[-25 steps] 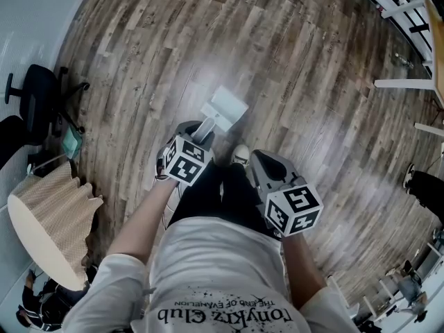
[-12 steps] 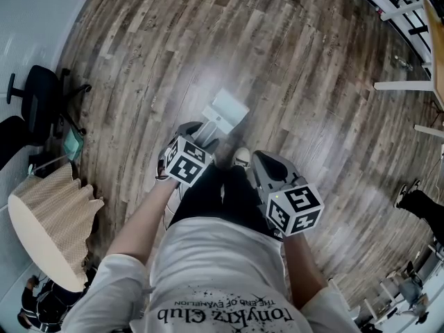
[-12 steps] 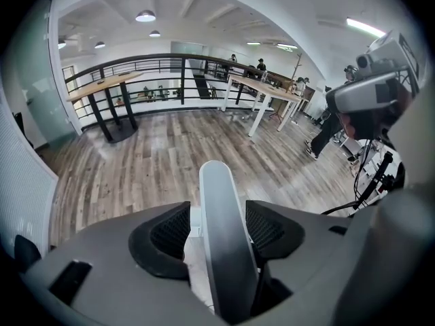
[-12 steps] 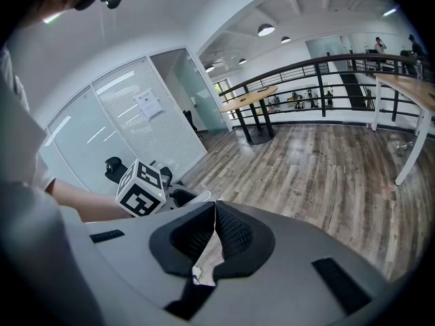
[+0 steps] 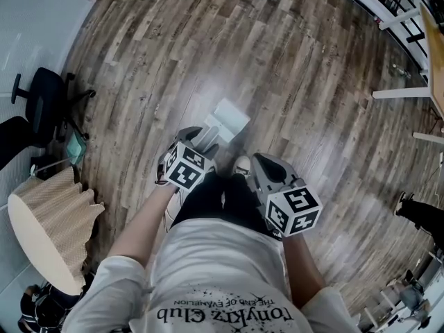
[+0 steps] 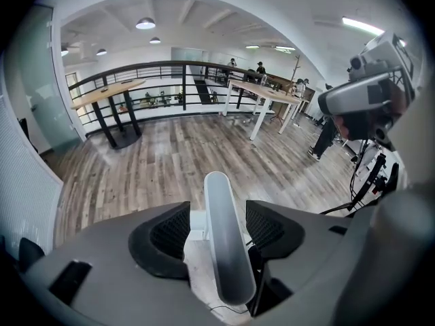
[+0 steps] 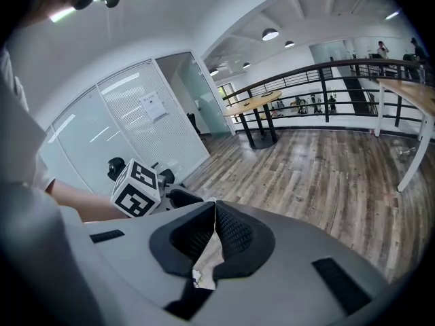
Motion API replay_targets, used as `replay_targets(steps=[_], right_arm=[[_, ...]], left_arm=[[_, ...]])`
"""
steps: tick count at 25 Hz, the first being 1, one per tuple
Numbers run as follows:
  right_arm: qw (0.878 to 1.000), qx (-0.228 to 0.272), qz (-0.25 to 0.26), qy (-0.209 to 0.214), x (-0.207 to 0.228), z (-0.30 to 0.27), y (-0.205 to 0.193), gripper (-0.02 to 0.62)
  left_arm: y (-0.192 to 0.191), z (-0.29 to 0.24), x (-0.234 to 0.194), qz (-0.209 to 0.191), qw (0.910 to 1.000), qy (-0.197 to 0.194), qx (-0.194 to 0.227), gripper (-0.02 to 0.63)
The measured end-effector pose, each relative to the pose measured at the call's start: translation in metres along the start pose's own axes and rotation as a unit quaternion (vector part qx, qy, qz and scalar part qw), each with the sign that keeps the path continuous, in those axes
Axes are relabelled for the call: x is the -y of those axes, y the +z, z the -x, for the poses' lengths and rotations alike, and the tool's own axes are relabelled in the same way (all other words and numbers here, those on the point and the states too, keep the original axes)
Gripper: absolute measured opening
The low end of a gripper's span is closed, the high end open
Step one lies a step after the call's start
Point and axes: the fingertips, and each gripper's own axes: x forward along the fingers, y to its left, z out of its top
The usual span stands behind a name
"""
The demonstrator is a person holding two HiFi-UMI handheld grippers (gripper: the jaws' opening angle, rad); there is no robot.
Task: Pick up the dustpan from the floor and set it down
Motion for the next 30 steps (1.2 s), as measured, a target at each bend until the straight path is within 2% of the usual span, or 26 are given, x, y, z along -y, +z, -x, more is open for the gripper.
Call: replay_targets(steps=[8,15,20,24,30], right_arm=[[1.0,0.014,0.012,0.003,-0.009,0.011,0.007,0.026],[0.999,0.025,0.026,0.005,-0.019,0.024,0.015,0.026],[0.999,0.032,0.038,0.003,-0.022,0.034,0.018,0.026],[0.998,0.039,0.045,0.003,-0.027,0.04,0.02,0.026],[0.998,0.044,0.054,0.006,-0.033,0.053,0.019,0.026]], left_arm=[[0.008,0.04,-0.002,0.016,0.9991,0.03,0.024,0.261],[0.021,0.076,0.013,-0.004,0.9984,0.038,0.042,0.071],[0.028,0.097,0.036,-0.005,0.9974,0.035,0.063,0.028],[0.036,0.118,0.055,0.018,0.9948,0.031,0.096,0.025],[0.045,0.145,0.065,0.084,0.9866,0.063,0.125,0.025]])
